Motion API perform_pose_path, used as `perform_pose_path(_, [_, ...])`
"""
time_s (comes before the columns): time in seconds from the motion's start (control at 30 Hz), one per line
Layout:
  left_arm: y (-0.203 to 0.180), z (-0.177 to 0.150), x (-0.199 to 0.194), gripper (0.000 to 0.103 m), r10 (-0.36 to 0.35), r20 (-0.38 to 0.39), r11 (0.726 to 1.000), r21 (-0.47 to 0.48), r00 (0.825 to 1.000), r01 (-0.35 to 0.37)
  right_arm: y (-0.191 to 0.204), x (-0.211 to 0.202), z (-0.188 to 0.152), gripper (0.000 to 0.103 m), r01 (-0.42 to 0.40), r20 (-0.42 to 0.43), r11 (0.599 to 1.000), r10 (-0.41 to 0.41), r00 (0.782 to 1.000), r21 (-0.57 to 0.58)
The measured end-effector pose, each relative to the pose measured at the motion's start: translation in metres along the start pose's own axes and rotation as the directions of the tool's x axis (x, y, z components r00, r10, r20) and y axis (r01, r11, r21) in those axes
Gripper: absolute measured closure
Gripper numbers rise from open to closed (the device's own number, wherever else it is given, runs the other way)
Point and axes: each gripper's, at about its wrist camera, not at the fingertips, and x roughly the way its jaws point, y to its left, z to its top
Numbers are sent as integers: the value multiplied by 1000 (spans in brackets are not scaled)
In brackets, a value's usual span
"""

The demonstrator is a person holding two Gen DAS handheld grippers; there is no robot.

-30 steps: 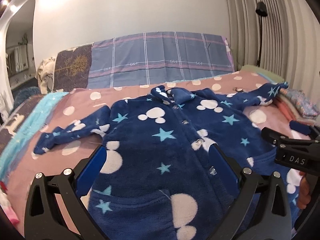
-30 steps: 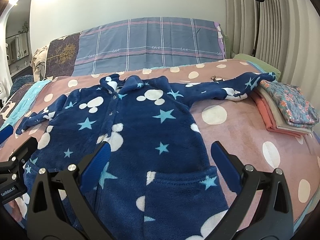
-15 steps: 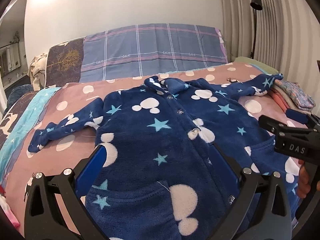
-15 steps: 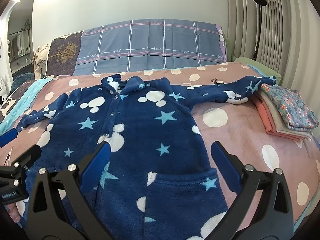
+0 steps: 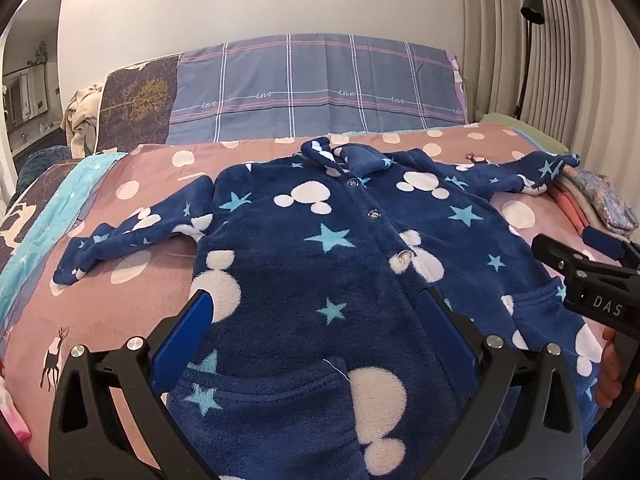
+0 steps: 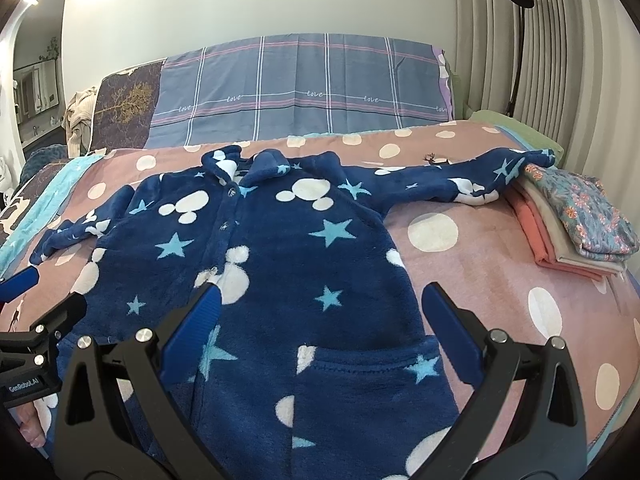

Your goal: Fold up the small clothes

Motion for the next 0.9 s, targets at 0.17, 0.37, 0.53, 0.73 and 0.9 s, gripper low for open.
perform_pose_path(0.17, [13,1,5,1,-3,-6,998,-57,1000,2,1,5,0,2,-22,-11,1000,22,1000,1])
perform_pose_path(0.37, [31,2,16,1,-53,-33,991,-123,998,48,8,14,1,2,-56,-36,998,55,998,-10])
perform_pose_path(0.53, [66,5,27,1,-190,-56,956,-238,980,172,9,27,5,2,-55,-77,998,55,995,-1])
perform_pose_path(0.73, [185,4,64,15,-200,-38,783,-607,979,136,10,37,1,2,-39,-98,999,36,995,-29])
perform_pose_path(0.9, [286,-12,99,23,-175,-25,520,-851,984,71,13,48,-3,2,-23,-137,998,15,990,-52])
